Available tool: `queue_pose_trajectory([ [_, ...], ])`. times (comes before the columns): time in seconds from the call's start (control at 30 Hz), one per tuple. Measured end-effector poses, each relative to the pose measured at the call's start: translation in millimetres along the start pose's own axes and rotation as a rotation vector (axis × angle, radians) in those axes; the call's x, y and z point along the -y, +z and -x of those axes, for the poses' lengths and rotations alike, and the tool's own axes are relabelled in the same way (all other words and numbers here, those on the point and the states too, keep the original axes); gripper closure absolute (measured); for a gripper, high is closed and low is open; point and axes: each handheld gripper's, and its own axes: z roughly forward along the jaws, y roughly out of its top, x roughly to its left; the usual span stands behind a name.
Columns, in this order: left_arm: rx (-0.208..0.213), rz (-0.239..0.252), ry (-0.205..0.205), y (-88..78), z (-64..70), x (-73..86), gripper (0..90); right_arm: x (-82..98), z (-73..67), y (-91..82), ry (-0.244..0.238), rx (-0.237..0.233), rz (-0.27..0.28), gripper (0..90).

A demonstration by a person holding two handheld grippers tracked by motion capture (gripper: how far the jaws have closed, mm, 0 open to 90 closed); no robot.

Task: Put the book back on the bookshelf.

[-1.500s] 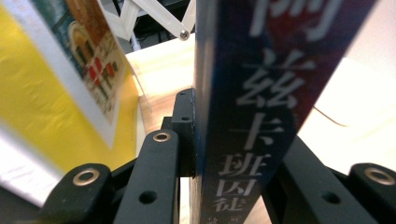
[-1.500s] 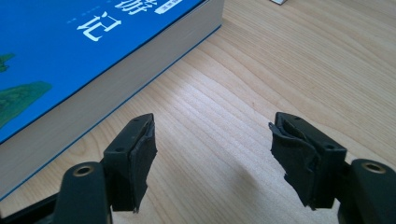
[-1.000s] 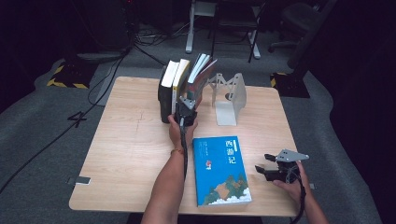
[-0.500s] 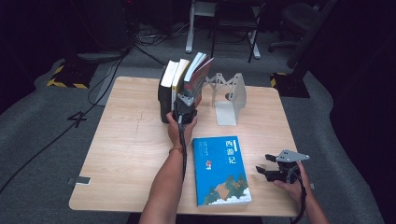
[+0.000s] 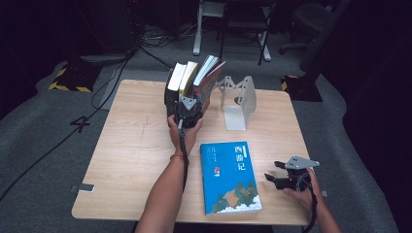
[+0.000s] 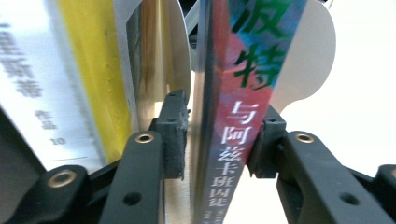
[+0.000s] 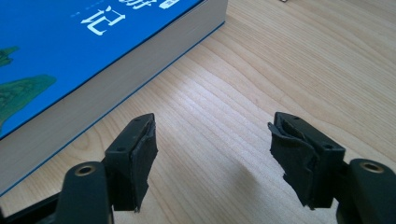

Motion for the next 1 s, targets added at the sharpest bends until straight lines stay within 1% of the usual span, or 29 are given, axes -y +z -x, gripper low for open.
queue_pose_trajectory([
  [0.03, -0.007, 0.002, -0.002, -0.5, -0.4, -0.2, 66.2, 0.0, 0.1, 0.2, 0.001, 0.0, 0.0, 32.1],
  [0.07, -0.005, 0.008, -0.017, -1.0, -1.1, 0.1, 66.9, 0.2, 0.2, 0.4, 0.002, -0.001, -0.001, 32.2],
  [0.1, -0.005, 0.008, -0.017, -1.0, -1.1, 0.1, 69.4, 0.2, 0.2, 0.4, 0.002, -0.001, -0.001, 32.2],
  [0.13, -0.012, 0.013, -0.033, -1.4, -3.2, 0.5, 71.2, 1.1, 0.6, 1.1, 0.002, 0.0, -0.006, 32.2],
  [0.2, -0.013, 0.013, -0.037, -1.3, -3.5, 0.6, 72.0, 1.7, 0.9, 1.8, 0.004, 0.001, -0.008, 32.2],
  [0.27, -0.002, 0.013, -0.061, -1.6, -4.9, 0.6, 72.8, 1.5, 0.6, 1.8, 0.0, -0.001, -0.01, 32.2],
  [0.3, 0.003, 0.007, -0.065, -2.0, -4.9, 0.3, 72.9, 1.3, 0.4, 1.7, 0.0, -0.002, -0.009, 32.2],
  [0.33, -0.003, 0.002, -0.058, -2.4, -3.8, -0.3, 73.0, 0.9, 0.2, 1.5, 0.0, -0.002, -0.008, 32.2],
  [0.37, 0.008, -0.003, -0.071, -3.2, -3.3, -0.5, 73.2, 0.6, 0.2, 1.3, -0.002, -0.001, -0.006, 32.2],
  [0.4, 0.02, -0.004, -0.1, -4.0, -2.7, 0.0, 73.1, 0.5, 0.0, 1.0, 0.001, -0.003, -0.003, 32.2],
  [0.47, 0.03, -0.007, -0.118, -5.2, 1.7, 0.6, 73.1, 0.6, 0.3, 1.1, 0.0, -0.001, -0.005, 32.2],
  [0.5, 0.044, -0.009, -0.133, -5.1, 3.5, 1.2, 73.1, 0.6, 0.6, 1.4, 0.0, -0.001, -0.005, 32.2],
  [0.57, 0.046, -0.012, -0.159, -4.0, 9.1, 1.8, 73.7, 0.4, 1.1, 1.5, 0.0, 0.001, -0.005, 32.3],
  [0.6, 0.054, -0.006, -0.188, -2.9, 10.1, 2.6, 73.7, 0.3, 1.0, 1.3, 0.0, 0.001, -0.004, 32.3],
  [0.63, 0.054, -0.003, -0.204, -1.5, 11.3, 3.1, 73.7, 0.1, 0.6, 0.9, 0.002, -0.001, -0.004, 32.3],
  [0.67, 0.02, 0.001, -0.14, 1.1, 16.5, 1.9, 73.7, -0.2, 0.3, 0.4, 0.0, 0.0, -0.004, 32.3],
  [0.7, 0.02, 0.001, -0.14, 1.1, 16.5, 1.9, 73.0, -0.2, 0.3, 0.4, 0.0, 0.0, -0.004, 32.3],
  [0.73, 0.001, 0.006, -0.102, 1.9, 19.4, 1.0, 73.0, -0.4, -0.2, -0.2, 0.0, -0.002, 0.001, 32.3],
  [0.8, -0.021, 0.006, -0.054, 3.4, 24.7, -0.6, 72.2, -0.5, 0.2, -1.2, -0.001, 0.0, 0.005, 32.4],
  [0.83, -0.023, 0.008, -0.043, 3.8, 25.8, -0.7, 70.9, -0.3, 0.9, -1.7, -0.002, -0.001, 0.008, 32.3],
  [0.87, -0.025, 0.012, -0.047, 3.9, 25.6, -0.4, 68.6, 0.3, 1.9, -2.0, 0.004, 0.001, 0.009, 32.3],
  [0.9, -0.028, 0.02, -0.054, 4.0, 24.1, 0.2, 65.9, 0.6, 2.5, -2.0, 0.006, 0.003, 0.007, 32.3],
  [0.93, -0.057, 0.024, -0.073, 3.4, 20.5, 0.5, 62.9, 0.9, 2.8, -1.8, 0.007, 0.002, 0.006, 32.3],
  [0.97, -0.057, 0.024, -0.073, 3.4, 20.5, 0.5, 57.9, 0.9, 2.8, -1.8, 0.007, 0.002, 0.006, 32.3],
  [1.0, -0.063, 0.029, -0.081, 2.6, 18.3, 0.7, 57.9, 1.1, 2.8, -1.7, 0.007, 0.002, 0.005, 32.3],
])
